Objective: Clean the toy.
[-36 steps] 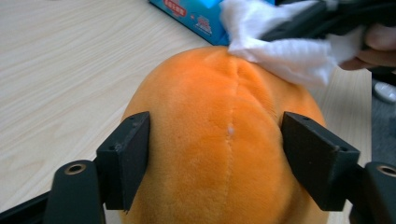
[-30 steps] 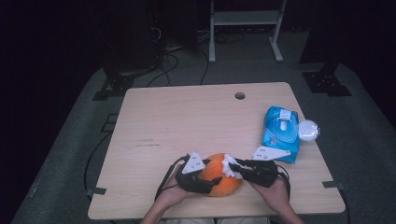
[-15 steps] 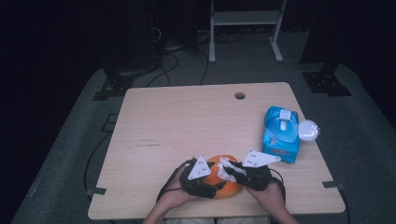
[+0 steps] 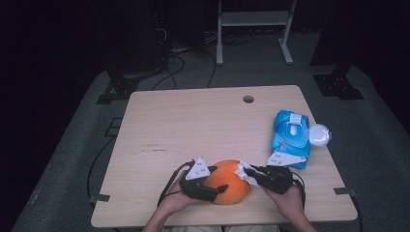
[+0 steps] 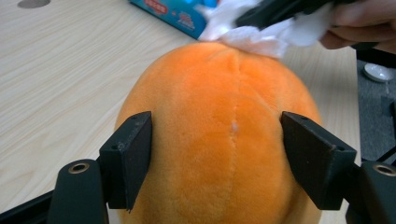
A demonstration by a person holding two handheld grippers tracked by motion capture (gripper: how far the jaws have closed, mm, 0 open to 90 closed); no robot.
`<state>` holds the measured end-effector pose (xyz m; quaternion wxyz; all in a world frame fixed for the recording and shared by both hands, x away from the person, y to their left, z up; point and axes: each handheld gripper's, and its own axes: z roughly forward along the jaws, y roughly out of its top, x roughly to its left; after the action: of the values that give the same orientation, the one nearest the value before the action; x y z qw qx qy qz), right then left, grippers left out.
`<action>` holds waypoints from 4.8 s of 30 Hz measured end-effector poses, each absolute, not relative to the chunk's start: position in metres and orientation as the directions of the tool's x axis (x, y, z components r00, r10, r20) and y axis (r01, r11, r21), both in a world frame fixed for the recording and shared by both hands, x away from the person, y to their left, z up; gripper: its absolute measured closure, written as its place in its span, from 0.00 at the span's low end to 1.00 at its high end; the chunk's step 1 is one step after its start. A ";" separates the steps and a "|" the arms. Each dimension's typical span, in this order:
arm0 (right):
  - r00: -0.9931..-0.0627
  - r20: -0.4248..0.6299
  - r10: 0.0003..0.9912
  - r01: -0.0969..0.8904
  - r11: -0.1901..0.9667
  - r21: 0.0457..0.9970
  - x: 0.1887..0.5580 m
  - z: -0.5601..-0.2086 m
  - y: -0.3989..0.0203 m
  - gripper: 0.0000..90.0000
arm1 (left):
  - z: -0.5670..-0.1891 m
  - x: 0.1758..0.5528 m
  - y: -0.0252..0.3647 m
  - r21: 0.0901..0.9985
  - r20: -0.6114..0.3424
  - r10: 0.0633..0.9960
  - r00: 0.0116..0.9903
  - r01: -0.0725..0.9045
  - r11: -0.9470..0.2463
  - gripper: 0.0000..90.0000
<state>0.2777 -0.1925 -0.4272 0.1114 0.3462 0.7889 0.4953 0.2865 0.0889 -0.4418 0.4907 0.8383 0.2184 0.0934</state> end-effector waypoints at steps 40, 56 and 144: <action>-0.725 0.376 0.577 0.524 0.109 0.844 0.288 -0.428 -0.198 0.90 | -0.435 0.274 0.066 0.863 0.217 0.499 0.839 0.074 -0.500 0.36; -0.764 0.221 0.606 0.436 0.231 0.870 0.276 -0.421 -0.175 0.90 | -0.436 0.273 0.065 0.862 0.157 0.459 0.875 0.105 -0.495 0.26; -0.817 0.059 0.574 0.295 0.327 0.898 0.260 -0.396 -0.180 0.90 | -0.430 0.276 0.054 0.847 -0.051 0.503 0.863 0.304 -0.436 0.27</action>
<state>0.2598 -0.1796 -0.3962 0.1361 0.2705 0.8030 0.5133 0.2761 0.0535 -0.4296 0.4738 0.8409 0.2397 0.1050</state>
